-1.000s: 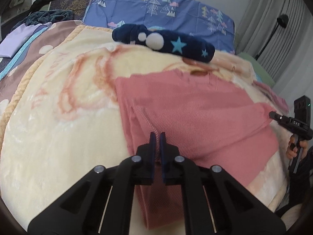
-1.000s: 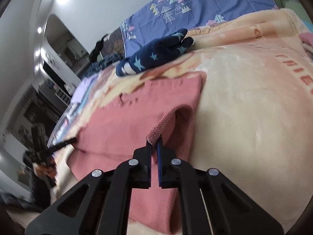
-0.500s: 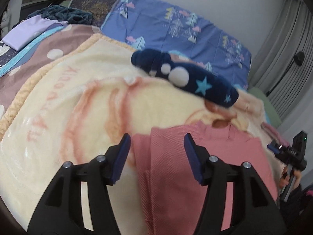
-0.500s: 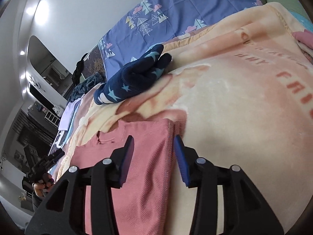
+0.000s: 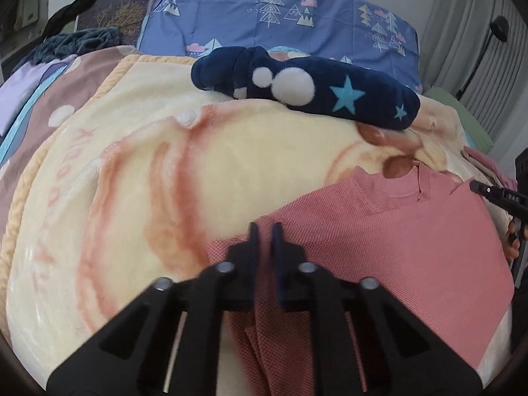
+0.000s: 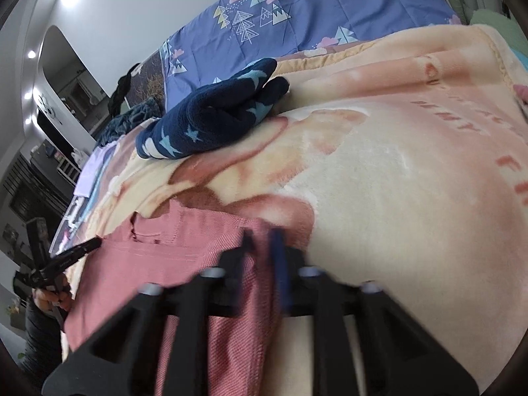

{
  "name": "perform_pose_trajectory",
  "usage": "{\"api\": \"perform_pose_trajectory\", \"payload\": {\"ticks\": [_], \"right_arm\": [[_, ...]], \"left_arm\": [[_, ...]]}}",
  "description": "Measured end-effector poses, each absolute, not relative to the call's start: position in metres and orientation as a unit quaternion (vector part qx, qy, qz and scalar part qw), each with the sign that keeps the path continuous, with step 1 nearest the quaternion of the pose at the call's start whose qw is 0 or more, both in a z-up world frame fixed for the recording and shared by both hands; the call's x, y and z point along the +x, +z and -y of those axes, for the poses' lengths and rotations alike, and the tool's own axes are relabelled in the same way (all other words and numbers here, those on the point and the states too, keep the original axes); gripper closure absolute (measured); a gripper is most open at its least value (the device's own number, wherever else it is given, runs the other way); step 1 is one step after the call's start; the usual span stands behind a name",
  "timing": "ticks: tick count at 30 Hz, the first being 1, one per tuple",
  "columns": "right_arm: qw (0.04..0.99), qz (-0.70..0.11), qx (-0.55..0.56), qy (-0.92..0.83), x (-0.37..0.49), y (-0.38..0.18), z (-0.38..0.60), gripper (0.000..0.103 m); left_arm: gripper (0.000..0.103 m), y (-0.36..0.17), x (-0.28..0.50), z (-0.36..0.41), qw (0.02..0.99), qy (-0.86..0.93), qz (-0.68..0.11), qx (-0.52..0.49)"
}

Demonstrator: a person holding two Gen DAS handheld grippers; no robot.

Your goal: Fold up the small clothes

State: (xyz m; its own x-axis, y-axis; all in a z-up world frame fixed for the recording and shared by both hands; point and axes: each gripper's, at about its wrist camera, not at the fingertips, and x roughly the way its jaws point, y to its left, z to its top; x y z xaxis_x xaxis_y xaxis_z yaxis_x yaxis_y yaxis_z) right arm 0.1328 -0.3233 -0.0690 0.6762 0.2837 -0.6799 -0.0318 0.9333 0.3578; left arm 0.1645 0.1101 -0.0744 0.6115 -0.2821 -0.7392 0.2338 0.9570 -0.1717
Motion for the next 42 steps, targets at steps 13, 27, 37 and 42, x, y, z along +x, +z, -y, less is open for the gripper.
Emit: {"api": "perform_pose_trajectory", "payload": {"ticks": [13, 27, 37, 42], "right_arm": [[0.903, -0.386, 0.167, 0.090, 0.168, -0.065, 0.318, 0.096], [0.882, -0.389, 0.243, 0.106, 0.124, -0.090, 0.365, 0.084], [0.855, -0.384, 0.309, 0.162, 0.120, -0.095, 0.389, 0.081], [0.844, -0.395, 0.307, 0.191, 0.121, -0.095, 0.386, 0.071]], "left_arm": [[0.089, -0.045, 0.164, -0.122, 0.924, -0.117, -0.363, -0.037], [0.046, -0.025, 0.086, -0.030, 0.913, -0.221, -0.337, 0.056], [0.034, -0.056, -0.029, 0.176, 0.815, -0.419, -0.330, 0.227], [0.032, -0.077, -0.045, 0.216, 0.793, -0.415, -0.338, 0.289]]}}
